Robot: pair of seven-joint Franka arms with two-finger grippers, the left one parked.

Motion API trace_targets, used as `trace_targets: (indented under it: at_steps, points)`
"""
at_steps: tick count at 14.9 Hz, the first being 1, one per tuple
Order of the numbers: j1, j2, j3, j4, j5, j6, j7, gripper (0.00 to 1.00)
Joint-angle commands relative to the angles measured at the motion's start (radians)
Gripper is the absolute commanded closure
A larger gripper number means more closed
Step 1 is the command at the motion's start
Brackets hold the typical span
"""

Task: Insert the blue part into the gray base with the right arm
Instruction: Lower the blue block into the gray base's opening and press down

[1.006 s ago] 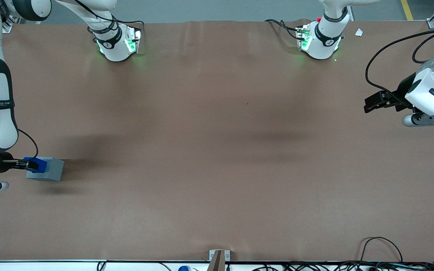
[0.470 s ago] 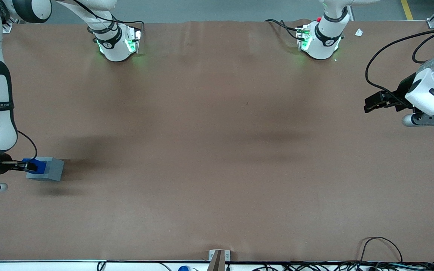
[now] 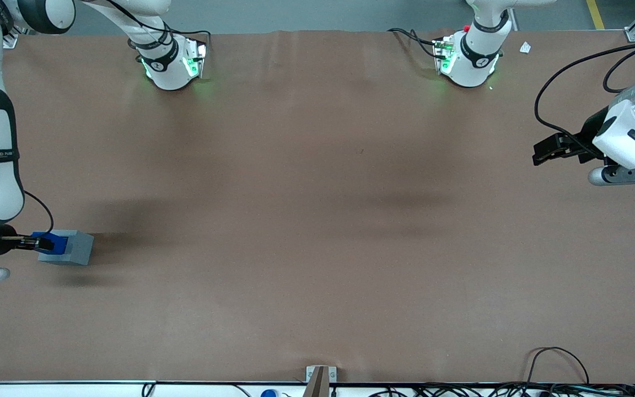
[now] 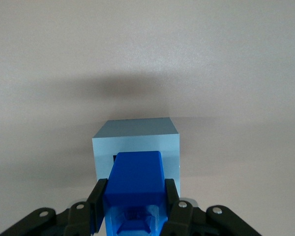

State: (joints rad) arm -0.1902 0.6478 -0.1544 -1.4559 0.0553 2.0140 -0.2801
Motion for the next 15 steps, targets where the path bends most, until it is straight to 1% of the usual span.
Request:
trace_targets:
  at_steps: [1, 7, 11, 15]
  points:
    - [-0.017, 0.033, 0.015, 0.029, -0.003, -0.014, -0.007, 0.99]
    - [-0.012, 0.03, 0.016, 0.028, 0.005, -0.017, -0.002, 0.99]
    - [-0.011, 0.03, 0.016, 0.028, 0.003, -0.053, -0.002, 0.99]
    - [-0.015, 0.029, 0.015, 0.028, -0.009, -0.066, -0.004, 0.99]
